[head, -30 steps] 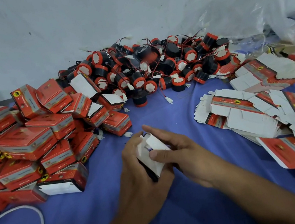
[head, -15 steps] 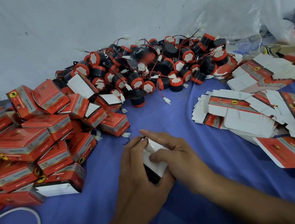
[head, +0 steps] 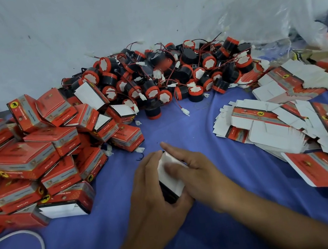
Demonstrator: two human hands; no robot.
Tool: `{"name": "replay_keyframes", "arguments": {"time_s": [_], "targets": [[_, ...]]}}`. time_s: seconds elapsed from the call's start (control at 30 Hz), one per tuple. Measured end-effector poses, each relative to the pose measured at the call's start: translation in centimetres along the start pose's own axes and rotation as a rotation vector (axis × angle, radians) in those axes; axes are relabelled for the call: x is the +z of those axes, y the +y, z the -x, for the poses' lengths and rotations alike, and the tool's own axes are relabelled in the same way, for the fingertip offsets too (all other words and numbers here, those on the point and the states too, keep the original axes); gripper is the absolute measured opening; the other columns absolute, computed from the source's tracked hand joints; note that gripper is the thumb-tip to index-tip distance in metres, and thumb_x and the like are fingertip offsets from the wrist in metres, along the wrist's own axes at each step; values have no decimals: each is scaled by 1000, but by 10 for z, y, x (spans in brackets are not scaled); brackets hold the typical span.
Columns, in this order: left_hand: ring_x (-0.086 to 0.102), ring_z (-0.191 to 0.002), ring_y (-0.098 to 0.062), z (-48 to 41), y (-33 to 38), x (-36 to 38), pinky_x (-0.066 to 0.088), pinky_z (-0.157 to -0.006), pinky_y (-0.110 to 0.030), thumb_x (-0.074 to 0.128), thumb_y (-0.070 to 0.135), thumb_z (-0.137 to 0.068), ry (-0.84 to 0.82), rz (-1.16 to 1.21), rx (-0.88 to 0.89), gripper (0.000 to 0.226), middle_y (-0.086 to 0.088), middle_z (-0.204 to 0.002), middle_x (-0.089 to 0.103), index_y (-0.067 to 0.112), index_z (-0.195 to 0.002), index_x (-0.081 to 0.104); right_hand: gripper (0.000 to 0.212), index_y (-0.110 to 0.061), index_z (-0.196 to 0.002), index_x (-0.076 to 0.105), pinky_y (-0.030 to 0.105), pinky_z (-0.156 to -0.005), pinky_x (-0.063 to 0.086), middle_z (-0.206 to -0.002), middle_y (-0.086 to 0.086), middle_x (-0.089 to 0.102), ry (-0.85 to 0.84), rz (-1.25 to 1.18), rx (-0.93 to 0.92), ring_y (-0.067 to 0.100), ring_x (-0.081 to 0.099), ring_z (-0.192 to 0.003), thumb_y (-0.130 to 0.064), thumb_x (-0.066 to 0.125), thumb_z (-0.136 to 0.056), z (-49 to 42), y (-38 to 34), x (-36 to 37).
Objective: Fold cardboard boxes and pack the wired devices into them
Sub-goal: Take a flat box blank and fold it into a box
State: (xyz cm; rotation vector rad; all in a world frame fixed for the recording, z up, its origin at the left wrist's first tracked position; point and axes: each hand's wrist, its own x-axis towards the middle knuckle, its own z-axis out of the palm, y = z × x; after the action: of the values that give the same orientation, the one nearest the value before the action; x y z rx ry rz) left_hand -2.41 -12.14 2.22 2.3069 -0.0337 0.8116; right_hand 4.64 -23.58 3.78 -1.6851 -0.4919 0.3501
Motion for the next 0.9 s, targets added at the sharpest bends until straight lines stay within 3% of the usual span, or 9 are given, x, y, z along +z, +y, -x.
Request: {"name": "replay_keyframes", "arguments": {"time_s": [0.07,0.17,0.27,0.4,0.5,0.67,0.77,0.83,0.9], "targets": [[57,-121,-27,0,-1,1,56,-88,-45,72,32,-74,7,2,8,74,-12,-132,55,-1,-137,49,45,-34,-145,50,22,-106,45,-132,-19,60,-31,36,-8,-8,57,-117,-18,55,-103,-1,-1,-2],[58,-119,-26,0,-1,2,56,-87,-44,65,40,-75,23,5,4,76,-12,-130,56,-1,-137,49,43,-51,-127,59,6,-90,44,-111,-34,60,-93,132,-47,-17,56,-102,-17,54,-102,-2,-3,-6],[59,-117,-25,0,-1,4,55,-89,-42,63,38,-76,46,-7,32,73,-12,-129,58,-2,-136,50,34,-44,-135,54,-3,-83,38,-112,-25,56,-157,175,-46,-16,52,-104,-29,49,-104,-2,-4,-9],[56,-123,-18,-1,-1,2,52,-95,-33,65,43,-73,37,28,19,83,-4,-138,54,5,-143,44,38,-36,-143,50,3,-85,42,-110,-23,56,-156,124,-11,-12,55,-100,-27,46,-106,-4,-4,-13],[53,-124,-11,-2,1,-1,47,-97,-22,65,44,-72,41,59,29,84,2,-140,50,13,-145,38,47,-32,-151,42,13,-97,44,-122,-22,58,-125,180,-22,-9,56,-111,-26,50,-105,-3,-4,-12],[56,-123,-18,0,-1,-2,53,-93,-34,71,41,-71,27,39,-12,86,-2,-138,53,7,-145,41,33,-42,-134,57,11,-94,45,-120,-23,61,-184,83,2,-12,56,-111,-31,50,-105,-3,-4,-14],[51,-123,-10,1,0,-2,47,-96,-20,77,35,-69,27,55,-3,89,7,-137,49,5,-144,41,33,-38,-127,63,27,-105,48,-128,-14,67,-217,-275,109,3,60,-121,-17,51,-104,-4,-4,-16],[46,-124,-3,-1,4,-1,39,-99,-10,73,39,-71,33,72,35,85,12,-137,44,8,-144,39,39,-31,-131,62,38,-102,52,-120,0,73,-202,-270,80,14,67,-110,-7,54,-102,-3,-3,-17],[47,-127,-7,-1,3,-2,39,-102,-12,66,45,-73,13,80,52,84,8,-140,44,7,-144,39,47,-27,-142,54,48,-95,54,-119,6,72,-177,-182,62,24,70,-101,-9,60,-99,-4,-1,-16]]}}
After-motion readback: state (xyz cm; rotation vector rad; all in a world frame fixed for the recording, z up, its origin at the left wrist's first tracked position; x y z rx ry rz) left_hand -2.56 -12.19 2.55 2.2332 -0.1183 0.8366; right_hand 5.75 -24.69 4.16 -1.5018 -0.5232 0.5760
